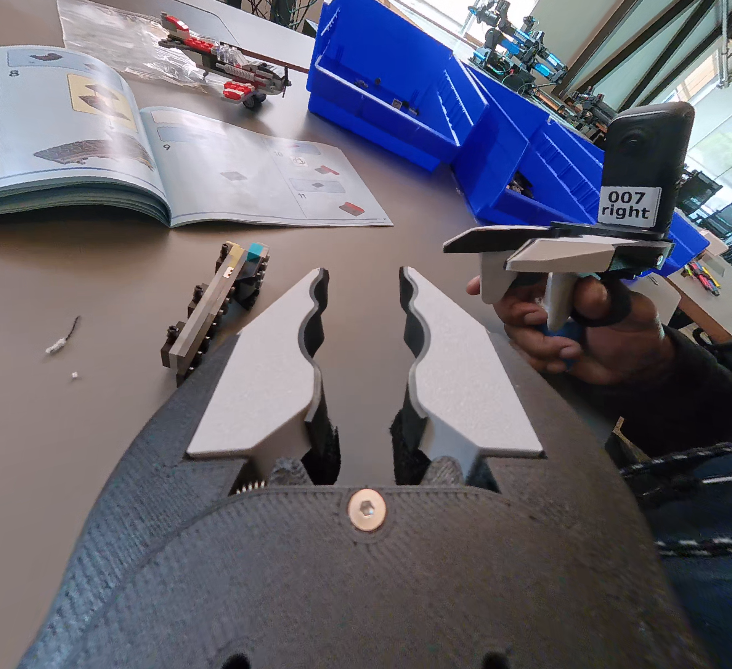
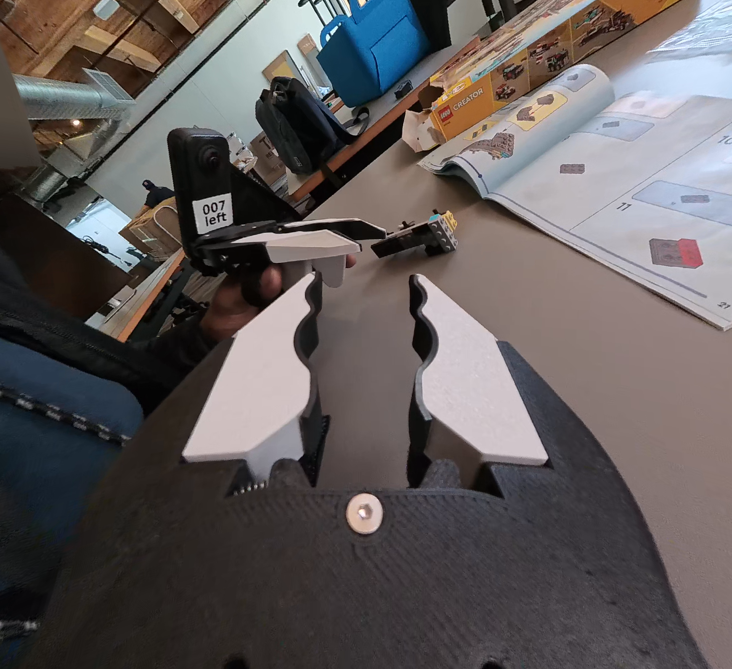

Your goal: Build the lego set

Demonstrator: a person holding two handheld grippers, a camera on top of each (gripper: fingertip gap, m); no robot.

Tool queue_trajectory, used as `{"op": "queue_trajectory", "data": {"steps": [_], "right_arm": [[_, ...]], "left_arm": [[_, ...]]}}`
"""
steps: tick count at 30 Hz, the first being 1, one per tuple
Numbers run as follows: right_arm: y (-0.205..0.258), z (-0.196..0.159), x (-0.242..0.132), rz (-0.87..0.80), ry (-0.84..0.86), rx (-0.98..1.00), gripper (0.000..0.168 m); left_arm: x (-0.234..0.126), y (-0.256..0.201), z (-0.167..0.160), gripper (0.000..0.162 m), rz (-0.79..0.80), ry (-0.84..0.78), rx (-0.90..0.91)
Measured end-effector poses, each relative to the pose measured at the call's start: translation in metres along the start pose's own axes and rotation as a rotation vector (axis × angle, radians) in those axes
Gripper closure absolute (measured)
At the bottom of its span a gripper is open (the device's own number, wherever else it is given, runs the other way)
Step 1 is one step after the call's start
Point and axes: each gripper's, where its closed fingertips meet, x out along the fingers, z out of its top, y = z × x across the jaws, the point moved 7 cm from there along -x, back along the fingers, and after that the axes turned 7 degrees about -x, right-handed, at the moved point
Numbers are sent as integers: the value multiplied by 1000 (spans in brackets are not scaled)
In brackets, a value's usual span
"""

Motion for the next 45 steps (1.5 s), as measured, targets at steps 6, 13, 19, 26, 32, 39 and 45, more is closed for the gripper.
{"op": "queue_trajectory", "data": {"steps": [6,13,19,26,32,39,45], "right_arm": [[1,2,-3,5,-30,-11,124],[7,-4,-32,-40,-48,-8,124],[10,-16,-81,-162,-64,35,125],[12,-25,-92,-105,16,106,125],[20,-29,-94,-69,40,91,125],[9,-29,-117,-56,-15,241,125],[11,-33,-121,-55,5,249,125]], "left_arm": [[4,-1,-2,125,2,40,8],[29,-43,32,124,-151,20,116],[117,-184,77,119,-419,232,514],[260,-369,43,119,-612,469,1110],[373,-448,-42,123,-598,819,1269],[451,-434,-105,127,-392,1147,1399],[465,-415,-121,129,-287,1302,1492]]}}
